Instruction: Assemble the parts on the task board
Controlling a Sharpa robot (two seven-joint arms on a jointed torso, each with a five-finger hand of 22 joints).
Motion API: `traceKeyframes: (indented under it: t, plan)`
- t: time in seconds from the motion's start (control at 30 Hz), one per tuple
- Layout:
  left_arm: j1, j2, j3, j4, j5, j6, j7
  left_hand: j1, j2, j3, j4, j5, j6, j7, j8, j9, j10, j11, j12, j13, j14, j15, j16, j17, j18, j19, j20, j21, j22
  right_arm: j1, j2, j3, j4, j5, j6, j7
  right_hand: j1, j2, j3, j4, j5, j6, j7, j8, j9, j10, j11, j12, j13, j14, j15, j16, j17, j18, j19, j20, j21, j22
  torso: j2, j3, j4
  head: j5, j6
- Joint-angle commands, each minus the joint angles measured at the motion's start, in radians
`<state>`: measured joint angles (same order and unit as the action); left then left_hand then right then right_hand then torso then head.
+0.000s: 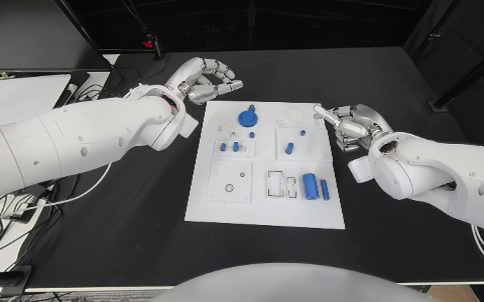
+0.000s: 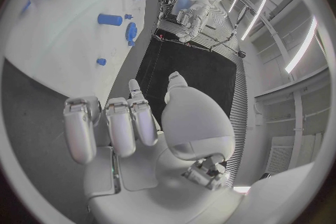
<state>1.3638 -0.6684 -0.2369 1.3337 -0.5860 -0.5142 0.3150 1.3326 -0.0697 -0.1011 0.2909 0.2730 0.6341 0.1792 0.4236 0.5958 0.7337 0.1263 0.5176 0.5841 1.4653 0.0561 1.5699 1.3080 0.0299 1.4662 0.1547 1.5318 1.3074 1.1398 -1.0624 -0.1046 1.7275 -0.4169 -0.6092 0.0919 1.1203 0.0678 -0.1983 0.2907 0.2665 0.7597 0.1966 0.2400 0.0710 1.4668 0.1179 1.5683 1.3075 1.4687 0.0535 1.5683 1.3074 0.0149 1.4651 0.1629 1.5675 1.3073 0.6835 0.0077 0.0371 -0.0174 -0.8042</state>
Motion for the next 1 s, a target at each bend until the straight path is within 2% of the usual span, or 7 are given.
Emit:
traceKeyframes:
  t: [0.03, 0.23, 0.43, 0.53, 0.6, 0.77, 1.0]
  plan:
    - [-0.006, 0.02, 0.001, -0.018, 0.027, -0.085, 0.157, 0.071, -0.006, 0.014, -0.005, 0.022, 0.003, 0.008, -0.021, -0.05, 0.002, 0.005, -0.038, -0.073, 0.105, 0.009, 0.001, 0.263, -0.022, 0.081, 0.012, 0.018, 0.253, 0.001, 0.002, 0.0, -0.001, 0.013, -0.023, 0.064, 0.01, 0.004, -0.004, -0.001, 0.005, -0.008, 0.005, 0.004, 0.0, 0.104, 0.006, 0.003, 0.263, 0.102, 0.006, 0.002, 0.263, -0.015, 0.106, 0.006, 0.003, 0.264, 0.001, -0.0001, 0.0005, -0.004, 0.003]
    - [-0.028, 0.069, 0.001, -0.076, -0.15, -0.1, 0.184, 0.174, -0.006, 0.027, -0.001, 0.024, 0.065, 0.004, -0.066, -0.166, 0.053, 0.004, -0.082, -0.211, 0.105, 0.007, 0.001, 0.263, -0.03, 0.105, 0.013, 0.039, 0.263, 0.0, 0.005, 0.0, -0.005, 0.016, -0.024, 0.072, 0.01, 0.004, -0.004, -0.001, 0.005, -0.008, 0.005, 0.004, 0.0, 0.104, 0.006, 0.003, 0.263, 0.102, 0.006, 0.002, 0.263, -0.015, 0.106, 0.006, 0.003, 0.264, 0.001, -0.0007, -0.0003, -0.005, 0.009]
    - [-0.049, 0.108, 0.001, -0.127, -0.371, -0.087, 0.175, 0.233, -0.001, 0.049, -0.001, -0.018, 0.131, -0.001, -0.122, -0.276, 0.111, -0.006, -0.114, -0.33, 0.105, 0.002, 0.001, 0.263, -0.03, 0.105, 0.007, 0.039, 0.263, -0.001, 0.006, 0.0, -0.006, 0.018, -0.024, 0.073, 0.011, 0.005, -0.005, 0.0, 0.008, -0.008, 0.005, 0.005, 0.0, 0.104, 0.006, 0.003, 0.263, 0.102, 0.006, 0.002, 0.263, -0.015, 0.106, 0.006, 0.003, 0.264, 0.002, -0.0015, -0.0013, -0.008, 0.006]
    - [-0.057, 0.128, 0.001, -0.157, -0.527, -0.065, 0.163, 0.266, 0.003, 0.069, -0.002, -0.041, 0.171, -0.009, -0.15, -0.325, 0.147, -0.005, -0.136, -0.388, 0.105, -0.005, 0.001, 0.263, -0.03, 0.105, 0.003, 0.039, 0.263, -0.001, 0.006, 0.0, -0.007, 0.018, -0.024, 0.072, 0.011, 0.005, -0.005, 0.0, 0.008, -0.008, 0.005, 0.005, 0.0, 0.104, 0.006, 0.003, 0.263, 0.102, 0.006, 0.002, 0.263, -0.015, 0.106, 0.006, 0.003, 0.264, 0.001, -0.0006, 0.0, -0.01, 0.006]
    - [-0.061, 0.14, 0.001, -0.176, -0.634, -0.051, 0.153, 0.277, 0.006, 0.079, -0.002, -0.056, 0.189, -0.009, -0.161, -0.342, 0.158, -0.01, -0.148, -0.411, 0.105, -0.004, 0.001, 0.263, -0.03, 0.105, 0.002, 0.039, 0.263, -0.001, 0.007, 0.0, -0.007, 0.018, -0.024, 0.071, 0.011, 0.005, -0.005, 0.0, 0.008, -0.008, 0.005, 0.005, 0.0, 0.104, 0.006, 0.003, 0.263, 0.102, 0.006, 0.002, 0.263, -0.015, 0.106, 0.006, 0.003, 0.264, 0.001, -0.0009, -0.0007, -0.009, 0.007]
    - [-0.069, 0.164, 0.001, -0.214, -0.808, -0.035, 0.14, 0.309, 0.006, 0.113, -0.001, -0.075, 0.241, -0.015, -0.195, -0.389, 0.194, -0.014, -0.185, -0.473, 0.105, -0.008, 0.001, 0.263, -0.03, 0.105, -0.002, 0.039, 0.263, -0.001, 0.009, 0.0, -0.008, 0.019, -0.023, 0.067, 0.011, 0.005, -0.005, 0.0, 0.008, -0.008, 0.005, 0.005, 0.0, 0.104, 0.006, 0.003, 0.263, 0.102, 0.006, 0.002, 0.263, -0.015, 0.106, 0.006, 0.003, 0.264, 0.001, -0.0003, -0.0002, -0.008, 0.008]
    - [-0.08, 0.202, 0.001, -0.264, -0.943, 0.002, 0.133, 0.318, 0.004, 0.13, -0.002, -0.092, 0.259, -0.014, -0.217, -0.414, 0.203, -0.012, -0.204, -0.504, 0.105, -0.007, 0.001, 0.263, -0.03, 0.105, -0.002, 0.039, 0.263, -0.002, 0.013, 0.0, -0.009, 0.019, -0.02, 0.061, 0.012, 0.006, -0.005, 0.0, 0.009, -0.009, 0.005, 0.006, 0.0, 0.104, 0.006, 0.003, 0.263, 0.102, 0.006, 0.002, 0.263, -0.015, 0.106, 0.006, 0.003, 0.264, 0.001, -0.0005, 0.0002, -0.008, 0.006]
